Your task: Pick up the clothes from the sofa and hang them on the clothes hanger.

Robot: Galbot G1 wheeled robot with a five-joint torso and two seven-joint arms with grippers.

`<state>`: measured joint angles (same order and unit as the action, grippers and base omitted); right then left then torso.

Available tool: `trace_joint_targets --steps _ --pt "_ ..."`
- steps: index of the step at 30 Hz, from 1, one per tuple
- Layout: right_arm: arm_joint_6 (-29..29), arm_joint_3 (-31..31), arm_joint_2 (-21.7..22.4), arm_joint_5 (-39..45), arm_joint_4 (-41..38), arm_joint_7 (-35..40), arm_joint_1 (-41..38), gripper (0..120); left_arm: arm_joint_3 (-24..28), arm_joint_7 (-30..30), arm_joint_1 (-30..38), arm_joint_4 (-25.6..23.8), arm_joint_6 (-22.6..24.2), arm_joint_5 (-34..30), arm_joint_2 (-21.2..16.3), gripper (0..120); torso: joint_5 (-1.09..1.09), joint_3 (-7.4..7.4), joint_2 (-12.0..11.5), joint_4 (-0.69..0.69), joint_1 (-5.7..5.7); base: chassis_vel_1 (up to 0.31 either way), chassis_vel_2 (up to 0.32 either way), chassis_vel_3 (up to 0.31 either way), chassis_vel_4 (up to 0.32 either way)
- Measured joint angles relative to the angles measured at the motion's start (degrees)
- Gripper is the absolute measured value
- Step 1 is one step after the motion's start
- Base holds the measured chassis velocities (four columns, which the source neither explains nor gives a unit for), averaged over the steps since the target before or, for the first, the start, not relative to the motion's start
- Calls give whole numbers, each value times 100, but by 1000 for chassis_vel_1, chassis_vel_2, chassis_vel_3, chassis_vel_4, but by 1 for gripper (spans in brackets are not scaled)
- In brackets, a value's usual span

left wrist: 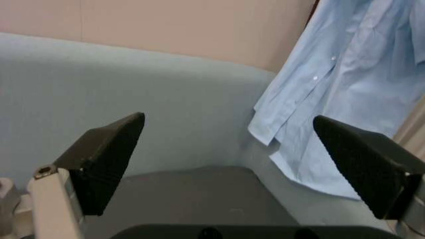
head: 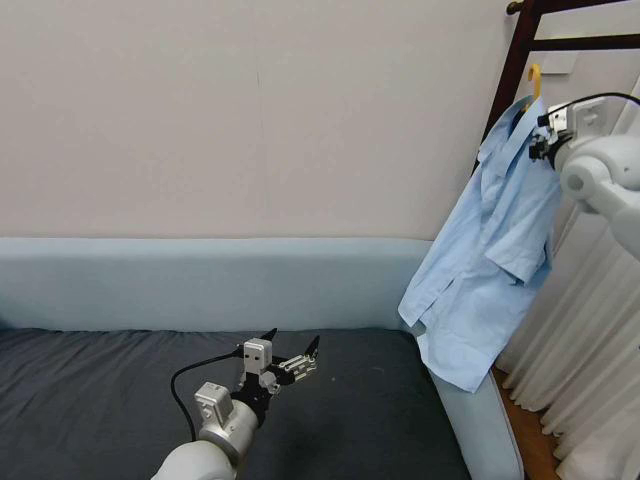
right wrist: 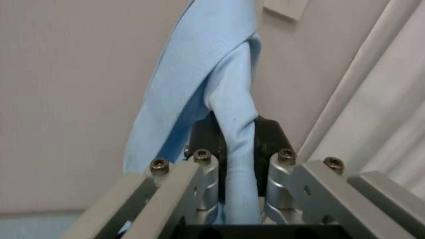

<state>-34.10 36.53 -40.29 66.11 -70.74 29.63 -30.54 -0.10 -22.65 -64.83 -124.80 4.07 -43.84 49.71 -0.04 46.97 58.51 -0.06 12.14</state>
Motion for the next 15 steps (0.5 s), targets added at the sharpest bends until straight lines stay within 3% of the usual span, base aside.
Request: trace_joint_targets --steps 15 --pt "-232 207 -1053 822 2083 -74 -983 7 -187 31 -167 -88 -82 -23 -36 100 2 1 0 2 0 0 0 0 0"
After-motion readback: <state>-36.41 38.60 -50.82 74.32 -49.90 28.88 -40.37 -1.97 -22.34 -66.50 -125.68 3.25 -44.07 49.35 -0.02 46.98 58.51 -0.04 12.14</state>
